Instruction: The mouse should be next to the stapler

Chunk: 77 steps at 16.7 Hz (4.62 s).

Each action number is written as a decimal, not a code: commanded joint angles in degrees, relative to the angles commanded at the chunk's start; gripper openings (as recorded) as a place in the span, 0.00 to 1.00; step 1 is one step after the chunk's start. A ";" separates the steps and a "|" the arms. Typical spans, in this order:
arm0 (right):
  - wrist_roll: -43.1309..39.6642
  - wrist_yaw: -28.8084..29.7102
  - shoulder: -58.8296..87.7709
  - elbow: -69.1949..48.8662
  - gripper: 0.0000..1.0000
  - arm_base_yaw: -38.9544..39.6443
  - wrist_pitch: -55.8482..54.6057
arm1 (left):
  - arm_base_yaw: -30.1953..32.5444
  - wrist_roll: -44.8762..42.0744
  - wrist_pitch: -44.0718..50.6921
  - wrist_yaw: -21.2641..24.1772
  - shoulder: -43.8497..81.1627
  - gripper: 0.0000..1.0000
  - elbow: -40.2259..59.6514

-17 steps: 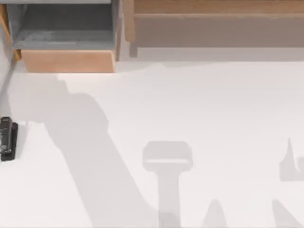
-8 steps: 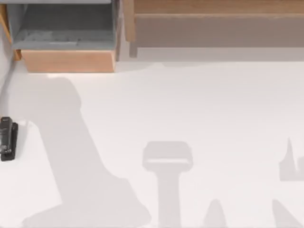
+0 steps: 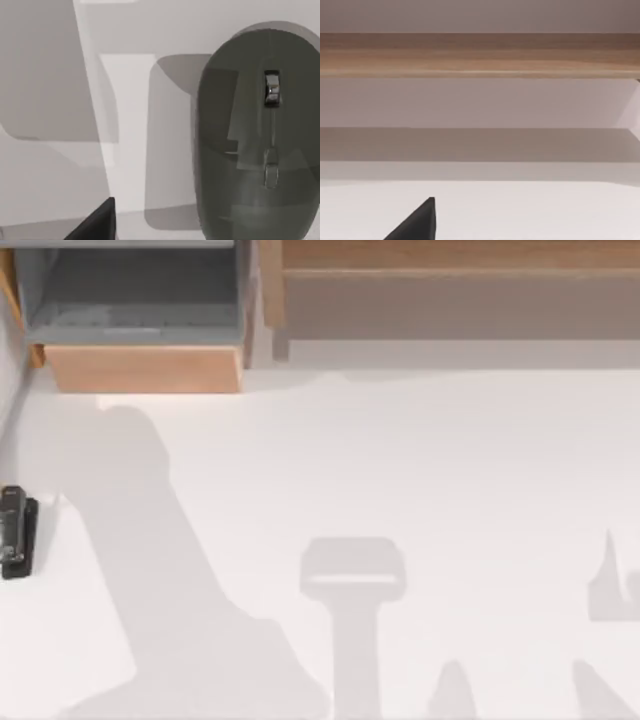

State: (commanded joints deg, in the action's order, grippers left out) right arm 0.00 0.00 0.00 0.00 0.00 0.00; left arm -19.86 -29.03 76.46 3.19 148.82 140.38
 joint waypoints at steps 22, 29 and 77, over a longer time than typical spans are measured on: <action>0.00 0.00 0.00 0.00 1.00 0.00 0.00 | 0.83 1.03 -4.15 -0.15 2.50 0.77 -1.44; 0.00 0.00 0.00 0.00 1.00 0.00 0.00 | 0.83 1.03 -4.15 -0.15 2.50 0.25 -1.44; 0.00 0.00 0.00 0.00 1.00 0.00 0.00 | 31.63 35.82 -27.02 -5.88 -42.75 0.00 -67.00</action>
State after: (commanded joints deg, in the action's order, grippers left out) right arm 0.00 0.00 0.00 0.00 0.00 0.00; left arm 11.78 6.78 49.44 -2.68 106.08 73.38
